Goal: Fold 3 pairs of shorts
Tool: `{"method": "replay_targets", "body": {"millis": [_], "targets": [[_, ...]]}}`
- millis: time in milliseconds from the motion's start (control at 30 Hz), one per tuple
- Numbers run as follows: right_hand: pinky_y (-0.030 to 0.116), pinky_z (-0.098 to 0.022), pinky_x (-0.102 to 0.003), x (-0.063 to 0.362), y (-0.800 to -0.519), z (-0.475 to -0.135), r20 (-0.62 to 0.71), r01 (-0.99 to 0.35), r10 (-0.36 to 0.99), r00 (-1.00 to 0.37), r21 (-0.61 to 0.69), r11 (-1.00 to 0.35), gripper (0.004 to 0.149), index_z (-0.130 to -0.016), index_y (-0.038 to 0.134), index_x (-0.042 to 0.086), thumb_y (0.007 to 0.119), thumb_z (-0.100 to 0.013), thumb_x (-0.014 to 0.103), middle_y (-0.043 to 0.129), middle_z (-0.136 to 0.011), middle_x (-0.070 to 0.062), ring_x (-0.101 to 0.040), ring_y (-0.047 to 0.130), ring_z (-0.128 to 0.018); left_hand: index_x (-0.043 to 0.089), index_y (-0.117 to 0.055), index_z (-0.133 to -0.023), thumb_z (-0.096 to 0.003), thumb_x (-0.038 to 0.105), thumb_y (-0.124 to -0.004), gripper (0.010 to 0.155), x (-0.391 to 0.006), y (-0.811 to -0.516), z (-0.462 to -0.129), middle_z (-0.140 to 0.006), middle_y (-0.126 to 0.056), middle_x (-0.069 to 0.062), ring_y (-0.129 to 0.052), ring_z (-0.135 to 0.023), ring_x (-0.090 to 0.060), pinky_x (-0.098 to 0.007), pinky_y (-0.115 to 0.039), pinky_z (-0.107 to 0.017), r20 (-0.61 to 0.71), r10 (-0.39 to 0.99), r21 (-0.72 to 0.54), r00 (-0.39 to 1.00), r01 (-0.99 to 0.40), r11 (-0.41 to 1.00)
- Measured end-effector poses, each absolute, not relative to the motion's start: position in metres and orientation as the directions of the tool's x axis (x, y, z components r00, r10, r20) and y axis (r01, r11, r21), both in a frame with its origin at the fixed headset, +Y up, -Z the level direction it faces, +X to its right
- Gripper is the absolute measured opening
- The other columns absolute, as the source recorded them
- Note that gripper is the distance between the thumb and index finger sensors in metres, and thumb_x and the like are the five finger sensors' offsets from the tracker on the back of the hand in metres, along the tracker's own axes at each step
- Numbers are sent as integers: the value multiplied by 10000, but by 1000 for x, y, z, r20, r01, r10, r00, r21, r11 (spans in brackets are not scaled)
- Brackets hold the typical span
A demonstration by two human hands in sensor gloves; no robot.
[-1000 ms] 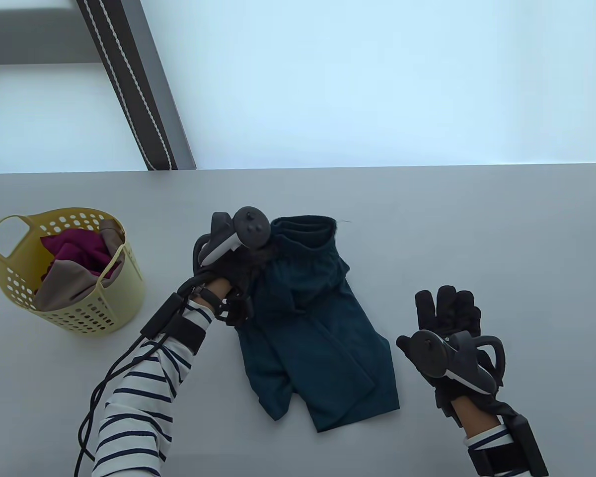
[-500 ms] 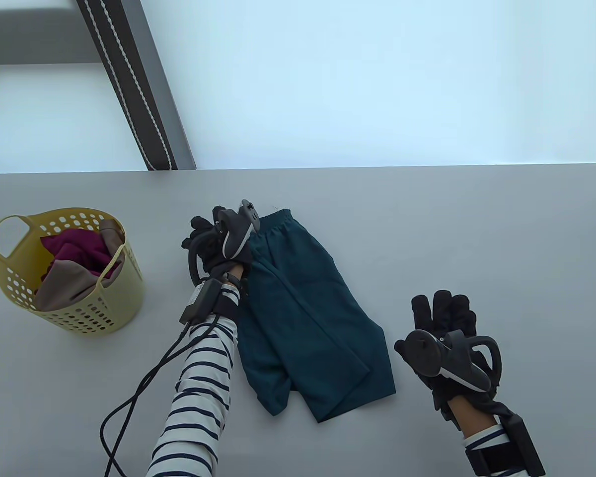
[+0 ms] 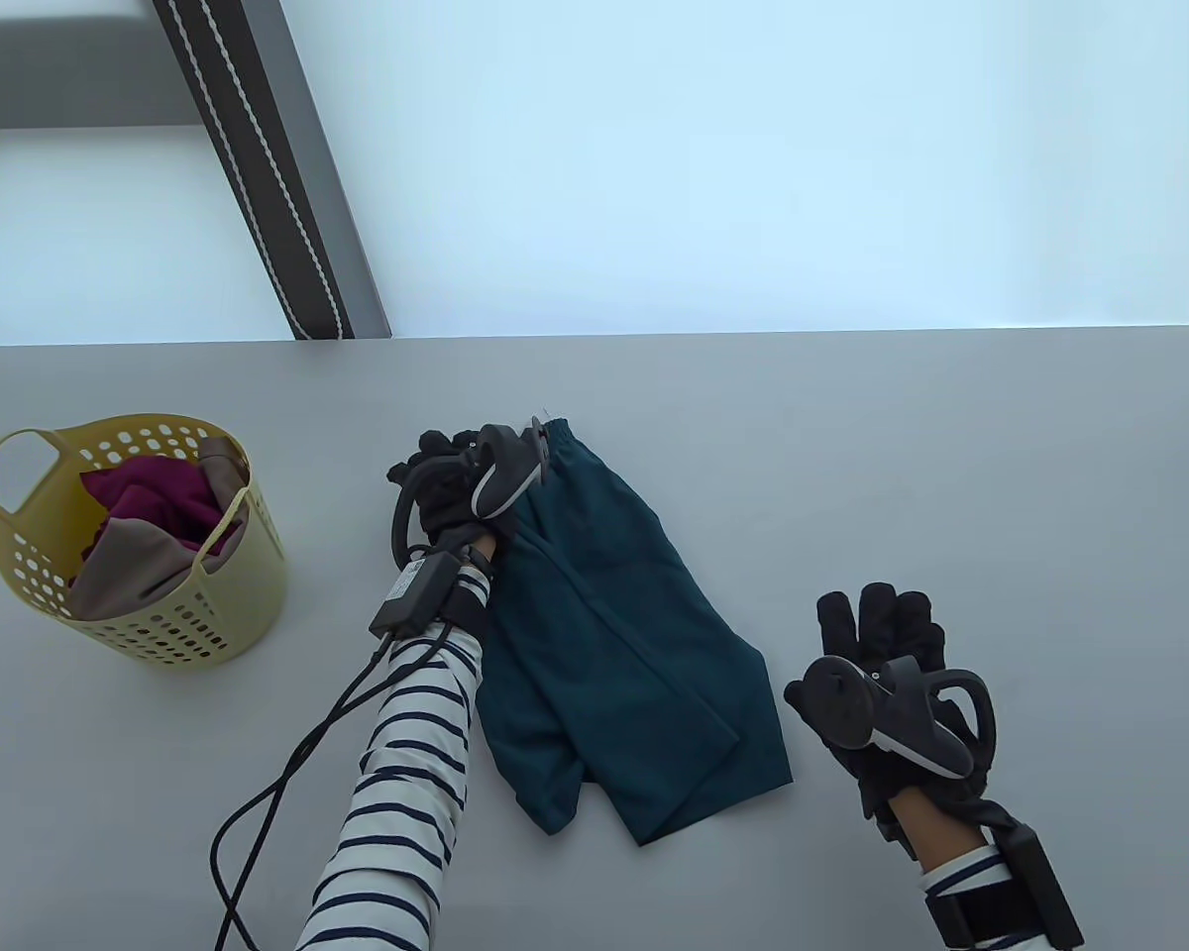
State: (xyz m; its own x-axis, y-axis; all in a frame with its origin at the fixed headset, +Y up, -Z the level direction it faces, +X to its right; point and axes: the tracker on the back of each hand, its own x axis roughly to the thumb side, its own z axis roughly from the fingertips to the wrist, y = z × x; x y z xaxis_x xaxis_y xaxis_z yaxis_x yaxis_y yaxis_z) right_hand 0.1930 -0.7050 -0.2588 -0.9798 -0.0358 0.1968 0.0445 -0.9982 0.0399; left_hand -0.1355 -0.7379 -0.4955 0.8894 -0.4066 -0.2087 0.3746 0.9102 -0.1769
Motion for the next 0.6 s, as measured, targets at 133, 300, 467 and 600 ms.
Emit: {"method": "replay_targets", "body": {"millis": [133, 300, 467, 600], "targets": [[328, -565, -705, 192, -702, -260, 193, -2, 12, -981, 53, -999, 896, -1025, 68, 4, 541, -489, 545, 116, -971, -431, -685, 188, -818, 150, -490, -897, -488, 313, -615, 457, -118, -682, -481, -1010, -729, -167, -979, -790, -207, -497, -841, -629, -136, -317, 67, 939, 328, 942], [372, -561, -745, 192, -683, -265, 174, -176, 186, -967, 68, -982, 987, -987, -84, 29, 531, -483, 615, 46, -973, -437, -724, 204, -822, 213, -497, -891, -475, 316, -626, 448, -84, -571, -442, -952, -828, -29, -1043, -727, -90, -420, -886, -627, 91, -257, 336, 962, 213, 918], [369, -599, -734, 183, -628, -278, 218, -391, 383, -897, 8, -920, 1034, -958, -172, 75, 528, -476, 665, 0, -985, -425, -718, 182, -853, 291, -516, -874, -452, 329, -655, 446, -59, -488, -382, -924, -864, 74, -1055, -725, -22, -378, -878, -656, 422, -237, 502, 875, -8, 865], [375, -627, -721, 167, -563, -286, 312, -562, 498, -809, -163, -811, 1062, -977, -170, 110, 549, -459, 696, 93, -1015, -423, -705, 268, -896, 359, -512, -854, -426, 356, -660, 453, -55, -445, -331, -911, -870, 167, -1057, -725, 55, -335, -865, -684, 601, -275, 543, 751, -131, 830]]}}
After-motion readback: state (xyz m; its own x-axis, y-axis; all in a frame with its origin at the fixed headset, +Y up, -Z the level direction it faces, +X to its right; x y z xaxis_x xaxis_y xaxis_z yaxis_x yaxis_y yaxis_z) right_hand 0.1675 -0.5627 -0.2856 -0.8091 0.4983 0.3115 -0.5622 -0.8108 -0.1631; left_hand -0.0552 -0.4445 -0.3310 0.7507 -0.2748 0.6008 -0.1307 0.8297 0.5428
